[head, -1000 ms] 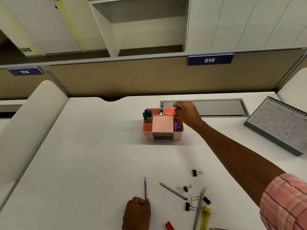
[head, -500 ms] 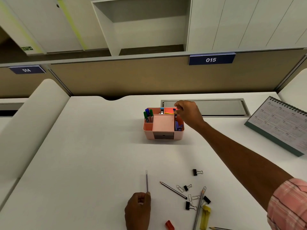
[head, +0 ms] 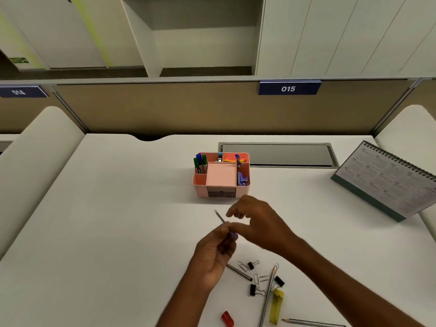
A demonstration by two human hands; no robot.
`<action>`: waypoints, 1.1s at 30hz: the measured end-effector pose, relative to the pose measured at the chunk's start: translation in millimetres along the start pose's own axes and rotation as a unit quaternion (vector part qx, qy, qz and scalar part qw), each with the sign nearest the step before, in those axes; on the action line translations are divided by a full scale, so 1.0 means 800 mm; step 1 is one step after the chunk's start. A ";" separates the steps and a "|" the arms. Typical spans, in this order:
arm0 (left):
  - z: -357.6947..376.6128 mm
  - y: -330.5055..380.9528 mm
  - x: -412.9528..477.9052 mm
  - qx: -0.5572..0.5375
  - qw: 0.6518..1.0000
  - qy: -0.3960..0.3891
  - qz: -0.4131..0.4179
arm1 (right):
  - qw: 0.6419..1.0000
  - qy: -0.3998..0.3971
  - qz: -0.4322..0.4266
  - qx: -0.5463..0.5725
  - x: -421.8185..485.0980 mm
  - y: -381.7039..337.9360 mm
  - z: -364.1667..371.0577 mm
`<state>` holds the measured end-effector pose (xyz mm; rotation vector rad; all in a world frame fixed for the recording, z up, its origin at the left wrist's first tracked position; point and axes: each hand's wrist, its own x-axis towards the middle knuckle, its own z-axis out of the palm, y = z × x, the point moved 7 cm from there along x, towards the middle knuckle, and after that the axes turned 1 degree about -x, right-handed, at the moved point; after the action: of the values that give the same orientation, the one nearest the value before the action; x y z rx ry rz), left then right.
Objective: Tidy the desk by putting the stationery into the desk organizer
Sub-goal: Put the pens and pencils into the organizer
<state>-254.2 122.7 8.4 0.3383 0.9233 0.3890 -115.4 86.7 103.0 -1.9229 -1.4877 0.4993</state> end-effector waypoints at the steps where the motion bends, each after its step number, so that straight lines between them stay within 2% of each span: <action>1: 0.010 0.000 0.001 -0.015 1.000 -0.004 -0.006 | 1.000 -0.002 -0.009 -0.012 -0.008 0.000 0.002; 6: 0.054 -0.004 0.001 -0.070 0.996 -0.043 -0.035 | 0.995 0.047 -0.048 -0.071 -0.023 -0.003 -0.017; 10: 0.075 -0.005 0.001 -0.057 0.996 -0.066 -0.028 | 0.987 0.097 -0.071 -0.105 -0.019 -0.005 -0.042; 13: 0.076 0.001 0.004 0.014 0.998 -0.064 0.005 | 0.985 0.136 -0.064 -0.085 -0.005 0.002 -0.073; 16: 0.058 0.003 0.004 0.189 0.979 -0.044 0.057 | 0.978 0.202 -0.033 -0.033 0.015 0.016 -0.112; 18: 0.037 0.000 0.006 0.307 0.946 -0.010 0.103 | 0.969 0.248 -0.017 -0.012 0.031 0.027 -0.137; 20: 0.013 0.001 0.006 0.407 0.897 0.028 0.171 | 0.962 0.271 -0.009 -0.014 0.050 0.036 -0.154; 21: 0.002 0.001 0.006 0.461 0.861 0.043 0.213 | 0.960 0.279 -0.004 -0.018 0.060 0.040 -0.160; 23: -0.017 0.000 0.008 0.576 0.764 0.066 0.283 | 0.960 0.280 0.010 -0.020 0.080 0.047 -0.165; 24: -0.028 -0.004 0.011 0.621 0.723 0.077 0.293 | 0.961 0.274 0.018 -0.019 0.090 0.051 -0.164; 25: -0.040 -0.007 0.014 0.652 0.695 0.086 0.290 | 0.963 0.267 0.023 -0.020 0.100 0.056 -0.161; 31: -0.069 -0.031 0.022 0.736 0.611 0.045 0.288 | 0.973 0.206 0.061 -0.078 0.152 0.090 -0.124; 33: -0.071 -0.037 0.021 0.751 0.596 0.038 0.282 | 0.975 0.185 0.078 -0.097 0.166 0.104 -0.109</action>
<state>-286.8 110.7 -48.2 2.2591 1.0200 0.0783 37.9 178.5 120.0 -2.1539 -1.1860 0.0511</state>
